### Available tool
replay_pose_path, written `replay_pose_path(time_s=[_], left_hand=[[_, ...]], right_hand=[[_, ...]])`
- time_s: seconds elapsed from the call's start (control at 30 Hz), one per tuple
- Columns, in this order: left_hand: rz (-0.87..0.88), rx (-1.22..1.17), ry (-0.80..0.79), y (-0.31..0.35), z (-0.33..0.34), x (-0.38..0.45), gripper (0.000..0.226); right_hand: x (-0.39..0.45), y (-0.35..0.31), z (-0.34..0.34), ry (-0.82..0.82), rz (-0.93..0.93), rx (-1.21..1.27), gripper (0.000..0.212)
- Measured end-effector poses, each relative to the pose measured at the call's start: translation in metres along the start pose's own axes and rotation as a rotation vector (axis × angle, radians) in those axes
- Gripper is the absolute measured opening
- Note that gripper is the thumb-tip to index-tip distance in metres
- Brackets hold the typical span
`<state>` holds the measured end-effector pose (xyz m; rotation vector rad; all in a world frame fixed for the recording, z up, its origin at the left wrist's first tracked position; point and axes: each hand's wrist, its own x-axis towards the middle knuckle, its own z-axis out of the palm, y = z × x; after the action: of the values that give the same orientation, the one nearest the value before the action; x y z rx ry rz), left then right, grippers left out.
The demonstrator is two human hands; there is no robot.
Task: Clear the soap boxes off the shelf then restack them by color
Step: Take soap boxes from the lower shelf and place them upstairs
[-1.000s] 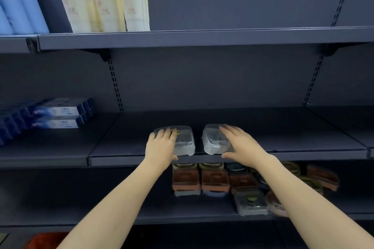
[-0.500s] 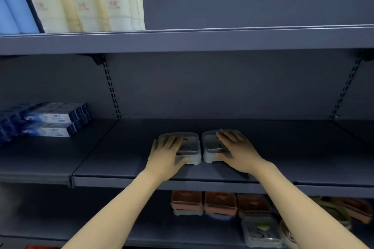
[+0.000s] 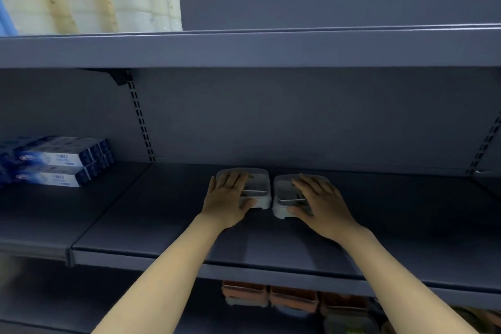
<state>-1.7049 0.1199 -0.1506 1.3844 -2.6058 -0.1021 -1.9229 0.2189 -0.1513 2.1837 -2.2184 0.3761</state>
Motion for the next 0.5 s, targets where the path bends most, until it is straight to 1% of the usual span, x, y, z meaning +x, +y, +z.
replay_pose_path(time_s=[0.4, 0.5], left_hand=[[0.088, -0.012, -0.010, -0.010, 0.001, 0.046, 0.070], [0.089, -0.008, -0.020, -0.010, 0.003, 0.053, 0.070]], right_hand=[[0.012, 0.004, 0.004, 0.018, 0.058, -0.017, 0.069], [0.014, 0.007, 0.004, 0.014, 0.058, -0.033, 0.076]])
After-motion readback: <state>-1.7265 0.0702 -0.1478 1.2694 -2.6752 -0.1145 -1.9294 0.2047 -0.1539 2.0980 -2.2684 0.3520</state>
